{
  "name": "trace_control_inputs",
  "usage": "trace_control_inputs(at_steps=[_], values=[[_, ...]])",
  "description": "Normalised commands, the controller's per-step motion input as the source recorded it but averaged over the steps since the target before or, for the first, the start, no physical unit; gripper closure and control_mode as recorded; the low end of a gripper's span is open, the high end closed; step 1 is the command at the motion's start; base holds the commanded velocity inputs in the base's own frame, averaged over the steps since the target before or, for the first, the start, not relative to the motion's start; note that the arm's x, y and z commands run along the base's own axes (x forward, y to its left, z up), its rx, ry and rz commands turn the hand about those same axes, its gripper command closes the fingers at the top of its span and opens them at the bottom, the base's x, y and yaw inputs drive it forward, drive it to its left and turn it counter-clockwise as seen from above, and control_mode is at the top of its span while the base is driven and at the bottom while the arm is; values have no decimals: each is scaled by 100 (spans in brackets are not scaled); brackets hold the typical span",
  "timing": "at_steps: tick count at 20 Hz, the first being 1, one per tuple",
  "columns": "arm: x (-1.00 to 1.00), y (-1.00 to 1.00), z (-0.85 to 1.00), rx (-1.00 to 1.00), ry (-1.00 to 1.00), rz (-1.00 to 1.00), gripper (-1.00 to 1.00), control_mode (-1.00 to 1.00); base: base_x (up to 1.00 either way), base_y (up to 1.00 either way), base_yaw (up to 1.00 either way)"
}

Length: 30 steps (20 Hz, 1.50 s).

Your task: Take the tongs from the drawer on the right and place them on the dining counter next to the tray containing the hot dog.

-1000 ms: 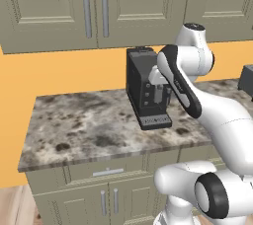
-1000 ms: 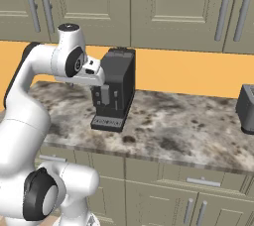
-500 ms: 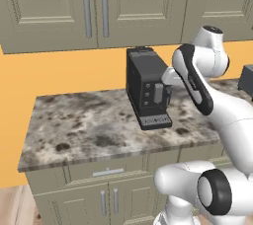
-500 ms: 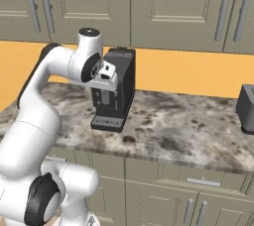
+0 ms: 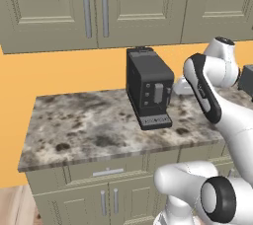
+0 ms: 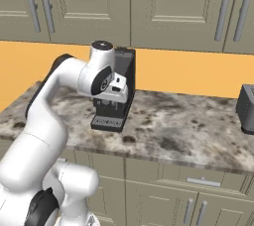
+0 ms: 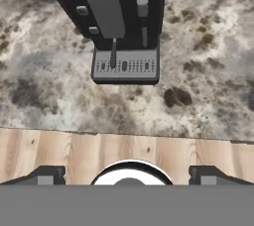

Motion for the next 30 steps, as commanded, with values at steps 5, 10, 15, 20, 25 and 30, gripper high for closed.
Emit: trace_control_inputs(at_steps=[5,10,15,20,25,30], values=[[-13,-19,-32,0,0,0,-100,-100,0,0,0],[-10,0,-14,2,-1,0,-100,-100,0,0,0],[-23,-15,-12,27,-8,-16,-100,-100,0,0,0],[-28,-36,-5,22,-3,-32,-100,-100,0,0,0],[-34,-41,-8,10,0,-33,-100,-100,0,0,0],[-18,-58,-17,8,0,-35,-100,-100,0,0,0]])
